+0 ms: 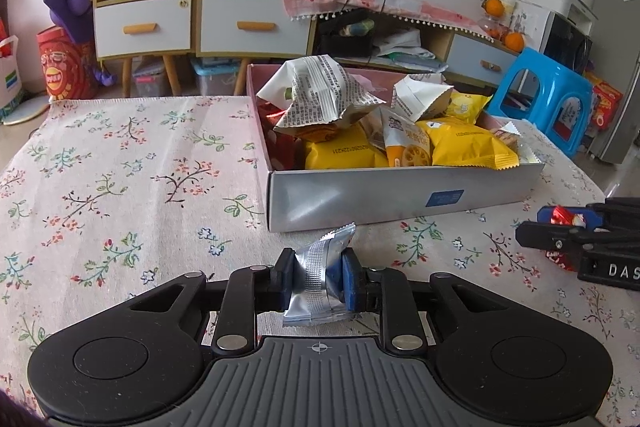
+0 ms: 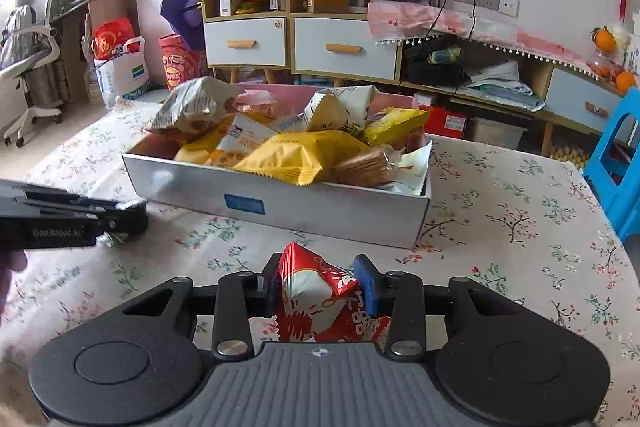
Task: Organize snacks
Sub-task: 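Grasp the silver wrapper with the left tool while the right grasps the red candy bag, then carry both items over the box and open both tools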
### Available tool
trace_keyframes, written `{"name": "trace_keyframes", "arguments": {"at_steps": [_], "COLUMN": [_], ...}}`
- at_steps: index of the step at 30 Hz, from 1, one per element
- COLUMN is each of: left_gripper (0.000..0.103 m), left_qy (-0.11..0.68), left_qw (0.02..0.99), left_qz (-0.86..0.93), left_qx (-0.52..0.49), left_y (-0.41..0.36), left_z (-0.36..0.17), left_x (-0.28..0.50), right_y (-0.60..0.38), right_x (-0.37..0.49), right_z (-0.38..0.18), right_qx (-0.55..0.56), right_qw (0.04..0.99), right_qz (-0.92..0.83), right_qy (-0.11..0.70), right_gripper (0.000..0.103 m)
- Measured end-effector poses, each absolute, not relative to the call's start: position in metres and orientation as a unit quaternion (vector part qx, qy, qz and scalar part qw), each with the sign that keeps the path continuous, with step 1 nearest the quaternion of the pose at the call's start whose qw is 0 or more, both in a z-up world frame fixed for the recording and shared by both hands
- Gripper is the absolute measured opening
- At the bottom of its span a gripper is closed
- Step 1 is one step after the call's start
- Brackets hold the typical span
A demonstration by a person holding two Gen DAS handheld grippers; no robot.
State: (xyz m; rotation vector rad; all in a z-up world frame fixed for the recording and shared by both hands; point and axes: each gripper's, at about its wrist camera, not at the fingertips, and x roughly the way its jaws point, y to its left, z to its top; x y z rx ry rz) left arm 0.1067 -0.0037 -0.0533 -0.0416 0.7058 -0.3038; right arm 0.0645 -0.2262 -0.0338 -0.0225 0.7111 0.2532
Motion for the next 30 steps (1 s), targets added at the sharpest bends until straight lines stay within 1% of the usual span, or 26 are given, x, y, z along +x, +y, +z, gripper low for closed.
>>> {"name": "trace_keyframes", "arguments": {"at_steps": [12, 24, 30], "left_gripper": [0.021, 0.021, 0.021], "left_qy": [0.354, 0.345, 0.331], "left_qw": [0.923, 0.922, 0.925], "left_qz": [-0.148, -0.165, -0.175], "left_qx": [-0.040, -0.062, -0.061], "left_y": [-0.006, -0.011, -0.015], "left_z": [-0.038, -0.013, 0.016], "left_x": [0.101, 0.092, 0.106], "right_y": [-0.216, -0.210, -0.208], "right_x": [0.069, 0.079, 0.094], "right_z": [-0.012, 0.019, 0.031], "right_qx": [0.010, 0.069, 0.106], "right_qw": [0.927, 0.925, 0.920], "right_qz": [0.132, 0.139, 0.128], "right_qy": [0.351, 0.348, 0.354], "right_gripper": [0.026, 0.026, 0.026]}}
